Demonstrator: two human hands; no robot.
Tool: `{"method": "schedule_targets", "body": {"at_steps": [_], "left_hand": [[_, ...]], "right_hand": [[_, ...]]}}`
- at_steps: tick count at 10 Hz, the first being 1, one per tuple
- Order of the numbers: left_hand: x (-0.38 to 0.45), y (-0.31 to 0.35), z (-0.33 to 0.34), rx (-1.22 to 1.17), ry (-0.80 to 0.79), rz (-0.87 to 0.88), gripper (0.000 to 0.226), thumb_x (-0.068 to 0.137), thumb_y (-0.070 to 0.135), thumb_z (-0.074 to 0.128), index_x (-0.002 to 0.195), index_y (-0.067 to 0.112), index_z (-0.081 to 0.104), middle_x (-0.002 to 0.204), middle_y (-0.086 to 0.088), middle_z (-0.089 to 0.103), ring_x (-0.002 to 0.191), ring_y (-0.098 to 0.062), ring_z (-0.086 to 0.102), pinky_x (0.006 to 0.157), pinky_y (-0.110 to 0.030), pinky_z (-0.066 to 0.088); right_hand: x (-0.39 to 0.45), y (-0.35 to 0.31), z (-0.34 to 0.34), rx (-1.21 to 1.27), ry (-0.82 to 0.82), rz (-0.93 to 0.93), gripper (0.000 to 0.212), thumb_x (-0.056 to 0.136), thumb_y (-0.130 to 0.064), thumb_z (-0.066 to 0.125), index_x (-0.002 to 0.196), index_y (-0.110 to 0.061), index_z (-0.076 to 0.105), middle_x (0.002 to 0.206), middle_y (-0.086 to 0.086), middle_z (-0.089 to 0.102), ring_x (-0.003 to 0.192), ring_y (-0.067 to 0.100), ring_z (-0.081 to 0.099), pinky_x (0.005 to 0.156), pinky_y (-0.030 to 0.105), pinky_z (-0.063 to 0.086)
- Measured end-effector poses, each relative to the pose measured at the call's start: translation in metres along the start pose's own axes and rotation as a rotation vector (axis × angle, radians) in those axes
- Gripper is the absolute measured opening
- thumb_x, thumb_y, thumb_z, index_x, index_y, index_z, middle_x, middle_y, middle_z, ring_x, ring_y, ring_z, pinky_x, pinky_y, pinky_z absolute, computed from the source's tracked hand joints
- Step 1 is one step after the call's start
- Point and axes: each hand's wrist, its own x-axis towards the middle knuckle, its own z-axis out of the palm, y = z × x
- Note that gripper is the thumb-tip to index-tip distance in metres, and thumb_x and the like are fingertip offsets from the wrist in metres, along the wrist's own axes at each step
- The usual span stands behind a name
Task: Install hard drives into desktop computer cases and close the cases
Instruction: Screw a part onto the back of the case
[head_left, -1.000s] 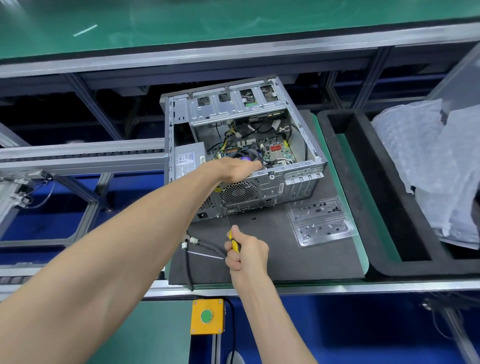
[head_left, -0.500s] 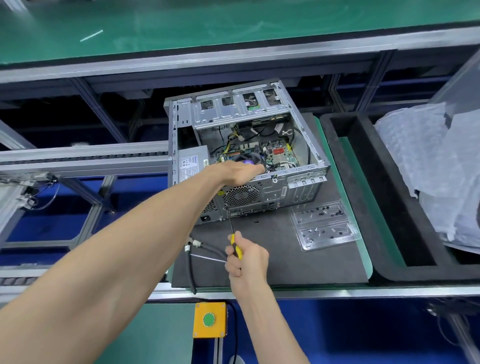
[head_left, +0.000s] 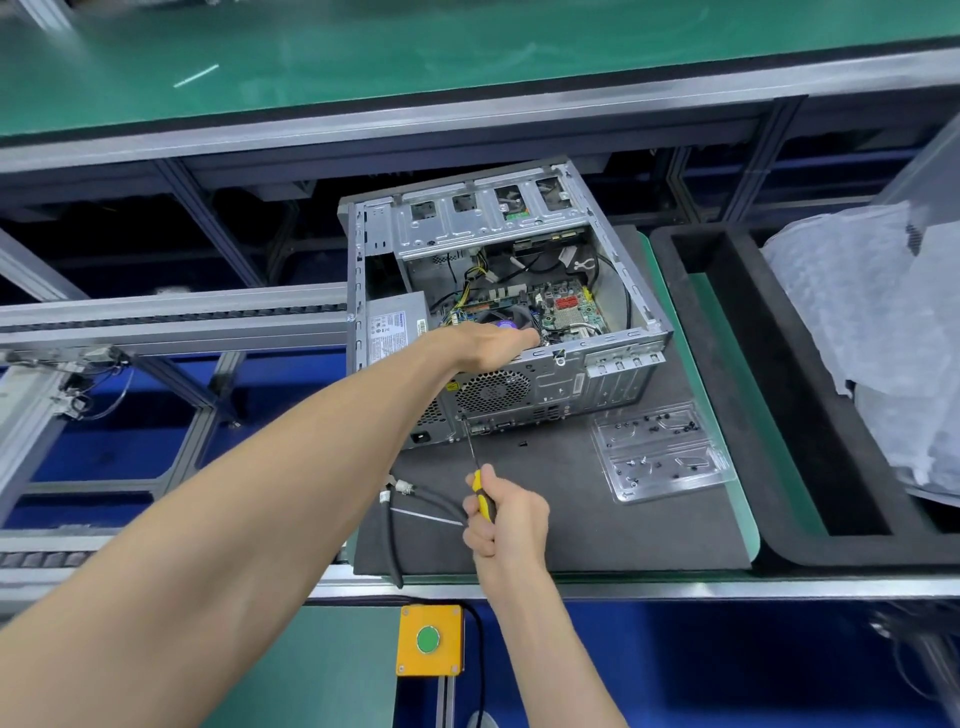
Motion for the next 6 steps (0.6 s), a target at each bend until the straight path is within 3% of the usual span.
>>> {"method": "schedule_targets", "body": {"at_steps": [1, 2, 3, 4, 5, 6], "left_hand": [[-0.002, 0.001, 0.000, -0.010, -0.003, 0.011, 0.083, 0.094, 0.072, 0.016, 0.155, 0.020, 0.035, 0.163, -0.013, 0.030, 0.143, -0.033, 0.034, 0.105, -0.045, 0.029], [-0.002, 0.001, -0.001, -0.002, 0.000, 0.008, 0.084, 0.093, 0.073, 0.015, 0.155, 0.020, 0.035, 0.162, -0.013, 0.031, 0.142, -0.033, 0.035, 0.103, -0.046, 0.030], [0.000, 0.000, -0.001, 0.015, -0.001, -0.008, 0.086, 0.091, 0.074, 0.015, 0.151, 0.019, 0.040, 0.159, -0.015, 0.035, 0.132, -0.033, 0.042, 0.098, -0.045, 0.032], [0.000, 0.000, -0.001, 0.014, -0.004, -0.019, 0.089, 0.087, 0.077, 0.016, 0.147, 0.018, 0.045, 0.155, -0.015, 0.040, 0.130, -0.033, 0.045, 0.096, -0.045, 0.033], [-0.001, 0.000, 0.000, 0.020, 0.004, 0.003, 0.086, 0.090, 0.075, 0.015, 0.144, 0.017, 0.048, 0.154, -0.016, 0.042, 0.129, -0.032, 0.046, 0.093, -0.043, 0.032], [0.000, 0.000, 0.000, 0.002, 0.006, -0.001, 0.086, 0.092, 0.074, 0.014, 0.155, 0.020, 0.035, 0.161, -0.013, 0.032, 0.140, -0.034, 0.037, 0.102, -0.045, 0.030]], "right_hand": [[0.001, 0.008, -0.006, -1.177, 0.272, -0.822, 0.020, 0.094, -0.026, 0.065, 0.087, -0.008, 0.064, 0.063, 0.006, 0.063, 0.052, 0.025, 0.060, 0.048, 0.035, 0.048], [0.001, 0.014, -0.004, -1.584, 0.341, -1.119, 0.016, 0.092, -0.023, 0.068, 0.089, -0.008, 0.062, 0.067, 0.007, 0.062, 0.053, 0.029, 0.062, 0.044, 0.033, 0.042], [0.002, 0.004, 0.000, -0.761, 0.187, -0.463, 0.020, 0.099, -0.021, 0.060, 0.091, -0.005, 0.067, 0.066, 0.006, 0.064, 0.054, 0.019, 0.055, 0.050, 0.031, 0.042], [-0.003, -0.001, 0.007, 0.143, 0.021, 0.096, 0.023, 0.100, -0.015, 0.059, 0.086, 0.002, 0.065, 0.058, 0.007, 0.054, 0.037, 0.010, 0.028, 0.035, 0.022, 0.020], [-0.004, 0.003, 0.008, -0.396, 0.131, -0.227, 0.022, 0.099, -0.020, 0.060, 0.085, -0.004, 0.066, 0.060, 0.006, 0.061, 0.044, 0.017, 0.048, 0.040, 0.027, 0.038], [-0.003, 0.017, 0.000, -1.470, 0.352, -1.002, 0.019, 0.093, -0.028, 0.066, 0.088, -0.010, 0.061, 0.067, 0.006, 0.063, 0.056, 0.029, 0.064, 0.046, 0.032, 0.043]]}}
